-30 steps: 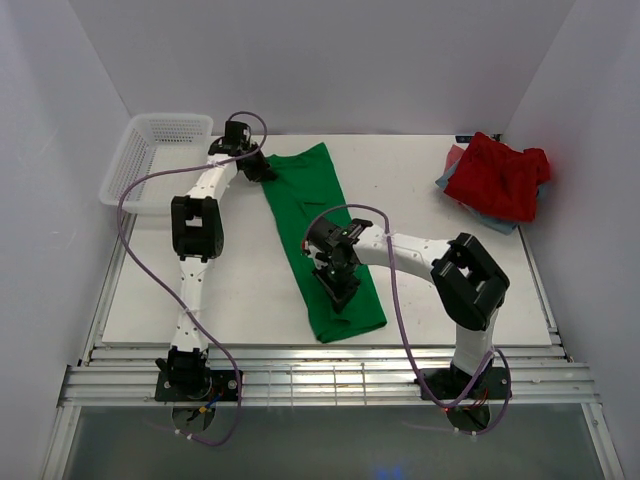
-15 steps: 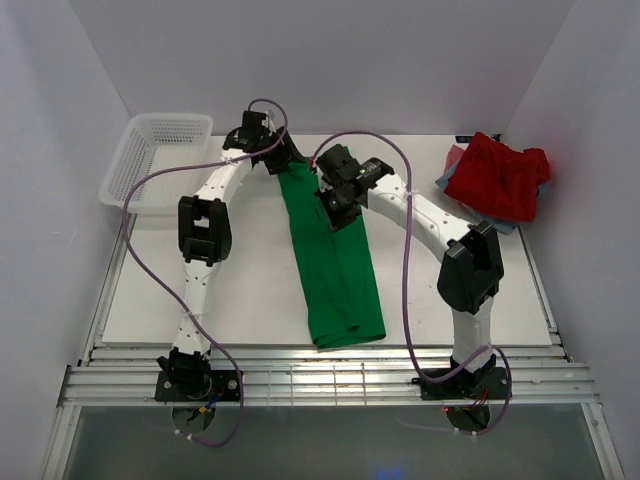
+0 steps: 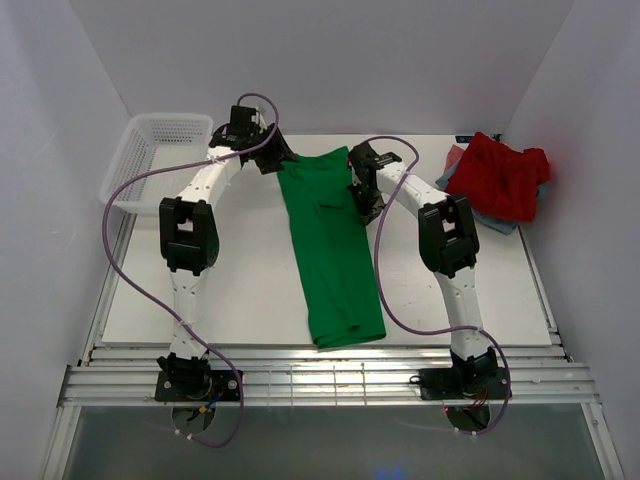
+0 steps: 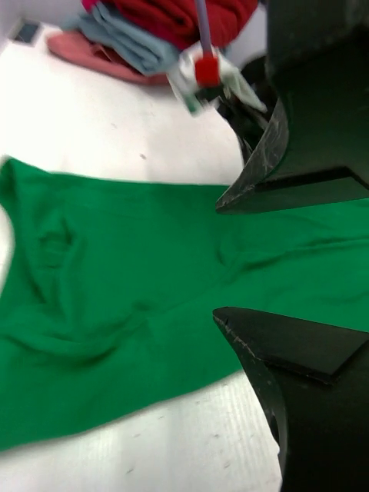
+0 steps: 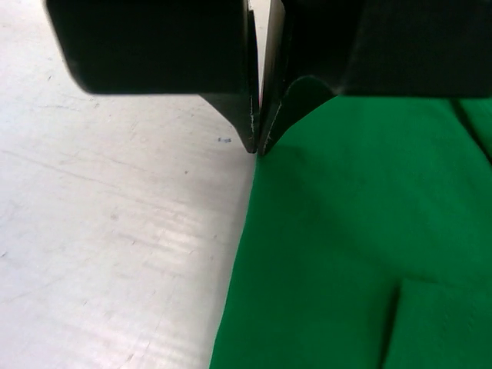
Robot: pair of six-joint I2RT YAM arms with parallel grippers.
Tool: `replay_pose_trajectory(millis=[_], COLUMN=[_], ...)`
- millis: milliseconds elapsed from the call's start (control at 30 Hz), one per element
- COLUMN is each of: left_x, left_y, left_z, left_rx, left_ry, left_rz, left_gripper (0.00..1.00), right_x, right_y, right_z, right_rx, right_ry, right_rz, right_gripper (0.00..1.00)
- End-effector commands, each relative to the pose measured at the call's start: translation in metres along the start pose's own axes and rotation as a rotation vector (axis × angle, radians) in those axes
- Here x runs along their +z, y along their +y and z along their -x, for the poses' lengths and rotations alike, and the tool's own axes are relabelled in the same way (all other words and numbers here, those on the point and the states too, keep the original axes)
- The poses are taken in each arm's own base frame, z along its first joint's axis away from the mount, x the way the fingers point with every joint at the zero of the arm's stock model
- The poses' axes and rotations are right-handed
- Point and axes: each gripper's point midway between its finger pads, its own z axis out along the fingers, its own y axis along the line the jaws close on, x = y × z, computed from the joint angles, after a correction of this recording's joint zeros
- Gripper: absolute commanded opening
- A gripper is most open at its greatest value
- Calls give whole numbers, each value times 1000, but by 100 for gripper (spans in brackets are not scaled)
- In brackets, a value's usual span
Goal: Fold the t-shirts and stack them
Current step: Fold the tshirt
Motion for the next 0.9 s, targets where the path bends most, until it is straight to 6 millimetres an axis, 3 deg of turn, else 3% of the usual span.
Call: replay_pose_trajectory(millis=[0,167,333,467,867], left_x=[-12,-1,9,11,18], left_y=[-19,-9,11,15,28], left_z=[-23,-63,-91,-91,-104], left_rx=[34,30,23,28,16], left_ry=[42,122,187,187,223], left_rz=[6,52,97,110,138], left_gripper=[61,47,45,43,41], right_x=[-20,-16,-12,-12,-37], right_y=[-3,-9,-6,-4,4], right_z=[44,44,35,33,52], right_rx=[-4,6,10,14,42], right_ry=[-153,-153,-147,-149,-215], right_rz=[16,24,51,64,99], right_gripper=[8,8,8,8,8])
